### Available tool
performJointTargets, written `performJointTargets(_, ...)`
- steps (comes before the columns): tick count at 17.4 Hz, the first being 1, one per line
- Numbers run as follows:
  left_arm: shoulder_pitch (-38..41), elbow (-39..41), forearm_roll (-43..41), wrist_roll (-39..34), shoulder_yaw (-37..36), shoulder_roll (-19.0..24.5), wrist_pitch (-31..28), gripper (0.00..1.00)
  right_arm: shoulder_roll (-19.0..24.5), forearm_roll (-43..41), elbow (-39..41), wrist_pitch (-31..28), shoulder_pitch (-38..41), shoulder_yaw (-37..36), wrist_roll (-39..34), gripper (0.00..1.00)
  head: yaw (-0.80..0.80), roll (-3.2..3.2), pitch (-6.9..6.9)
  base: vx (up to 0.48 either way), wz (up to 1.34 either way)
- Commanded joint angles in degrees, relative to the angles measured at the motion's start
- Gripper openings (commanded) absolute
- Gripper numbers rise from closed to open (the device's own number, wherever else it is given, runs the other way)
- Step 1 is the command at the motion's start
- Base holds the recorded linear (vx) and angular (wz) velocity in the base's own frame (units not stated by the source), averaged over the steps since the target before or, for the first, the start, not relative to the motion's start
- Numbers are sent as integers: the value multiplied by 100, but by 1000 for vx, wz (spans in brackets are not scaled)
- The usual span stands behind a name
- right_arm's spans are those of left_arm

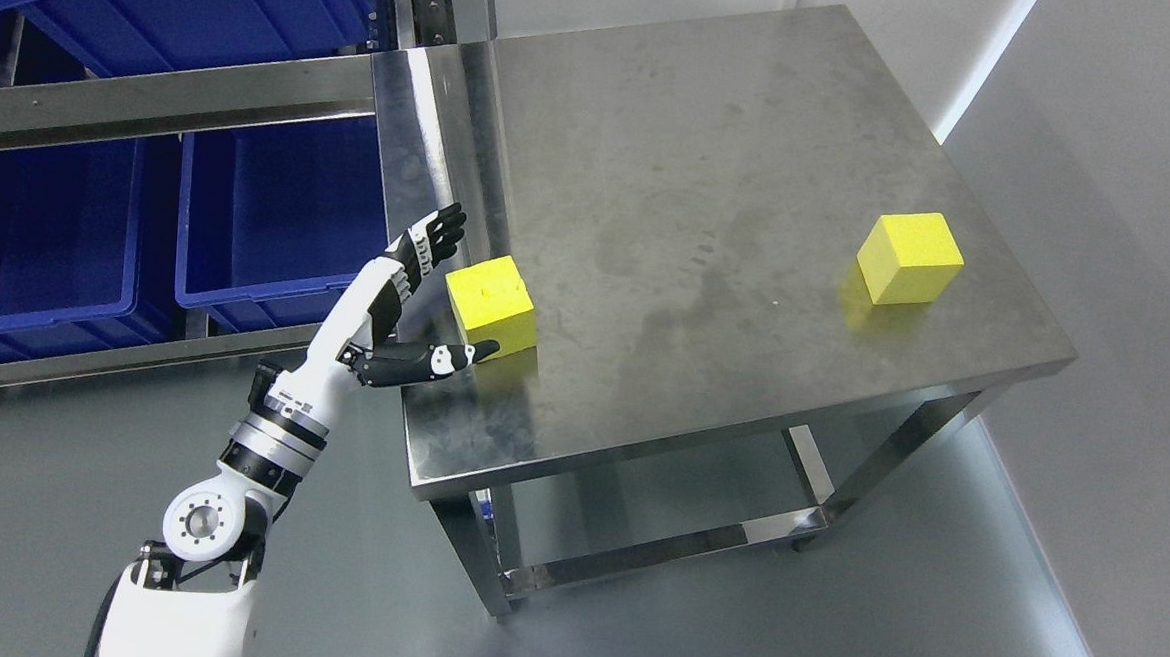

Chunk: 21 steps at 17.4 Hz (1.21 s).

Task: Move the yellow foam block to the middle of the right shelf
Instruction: 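Reach the left hand toward the yellow foam cube nearer the robot, then close the left hand fingers around the yellow foam cube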

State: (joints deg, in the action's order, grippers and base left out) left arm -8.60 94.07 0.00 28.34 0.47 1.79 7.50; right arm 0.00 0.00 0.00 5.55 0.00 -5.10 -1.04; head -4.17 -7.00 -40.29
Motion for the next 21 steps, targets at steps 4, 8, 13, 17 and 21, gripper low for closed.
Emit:
performJointTargets(4,-572,-292,-254,609,-346,181,-864,95,-100,0,100,-1,-17,0,-1,100,0,0,0,0,0)
performJointTargets(8,-774,-503,-570,822,-416,208,-891,95,-100,0,100,-1,-17,0,-1,100,0,0,0,0,0)
performJointTargets(13,-1021,-819,-791,918,-469,216,-891,89,-100,0,100,-1,-9,0,-1,100,0,0,0,0,0)
performJointTargets(17,-995,-846,-782,1235,-390,199,-891,73,-100,0,100,-1,-18,0,-1,100,0,0,0,0,0)
performJointTargets(21,-968,-846,-765,1244,-127,120,-847,59,-100,0,100,-1,-17,0,-1,100,0,0,0,0,0)
